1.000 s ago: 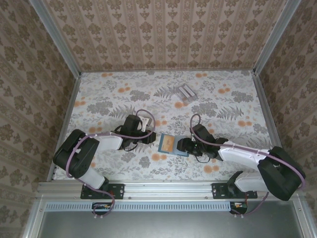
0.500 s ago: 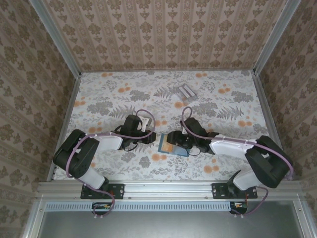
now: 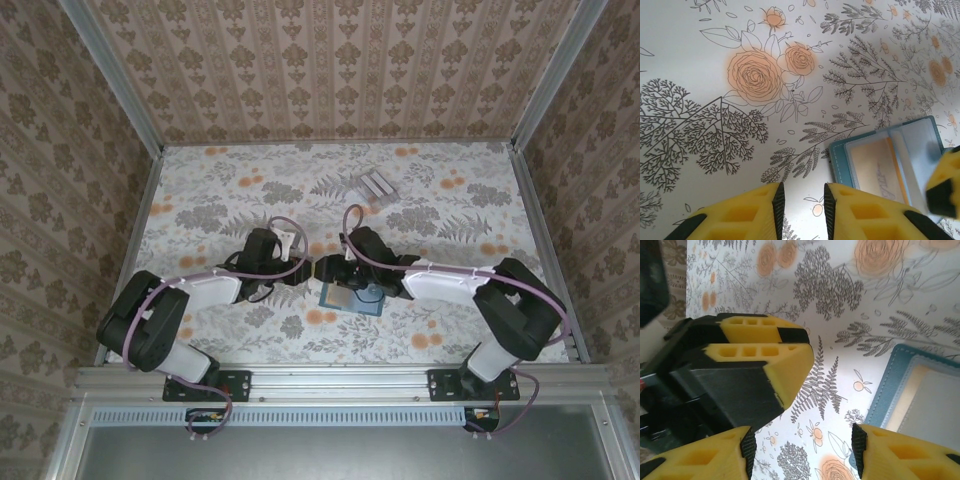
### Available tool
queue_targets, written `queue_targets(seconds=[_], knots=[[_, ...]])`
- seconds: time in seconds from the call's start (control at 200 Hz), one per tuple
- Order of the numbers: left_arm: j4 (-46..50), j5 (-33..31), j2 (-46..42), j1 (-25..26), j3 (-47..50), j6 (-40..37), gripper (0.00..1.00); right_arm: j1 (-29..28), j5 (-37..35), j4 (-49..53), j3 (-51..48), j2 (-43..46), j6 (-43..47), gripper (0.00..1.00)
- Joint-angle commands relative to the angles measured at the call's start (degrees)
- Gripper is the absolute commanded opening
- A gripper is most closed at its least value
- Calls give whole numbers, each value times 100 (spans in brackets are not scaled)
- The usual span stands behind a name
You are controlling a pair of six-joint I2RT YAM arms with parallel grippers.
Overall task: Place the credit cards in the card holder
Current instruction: Flip over the card slot in the card holder, then pick up the credit card from the storage box.
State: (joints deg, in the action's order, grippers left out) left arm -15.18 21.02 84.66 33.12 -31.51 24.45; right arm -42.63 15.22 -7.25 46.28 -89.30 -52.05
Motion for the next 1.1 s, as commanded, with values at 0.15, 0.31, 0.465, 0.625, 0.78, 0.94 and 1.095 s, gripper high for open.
queue_targets(seconds=[0.15, 0.31, 0.465, 0.625, 0.78, 0.94, 1.095], knots=[[32, 131, -82, -35, 71, 47, 34, 424, -655, 1212, 435, 812, 739, 58], [111, 152, -230, 183, -5, -317, 35, 829, -951, 1899, 701, 923, 1213, 60], [241, -9, -240, 475, -128, -515, 37, 1289, -1583, 2399, 1187, 1003, 2114, 62], [366, -323, -197, 528, -180, -610, 40, 1574, -2441, 2799, 2119, 247, 3104, 65], [500, -603, -316, 526, -172, -697, 43, 1677, -2704, 2937, 3103, -809, 4237, 88], [735, -719, -454, 528, -224, -822, 60, 1891, -2518, 3766, 4448, -1920, 4750, 100], [929, -1096, -589, 517, -231, -864, 80, 2105, -2471, 4231, 5203, -2604, 4914, 99]])
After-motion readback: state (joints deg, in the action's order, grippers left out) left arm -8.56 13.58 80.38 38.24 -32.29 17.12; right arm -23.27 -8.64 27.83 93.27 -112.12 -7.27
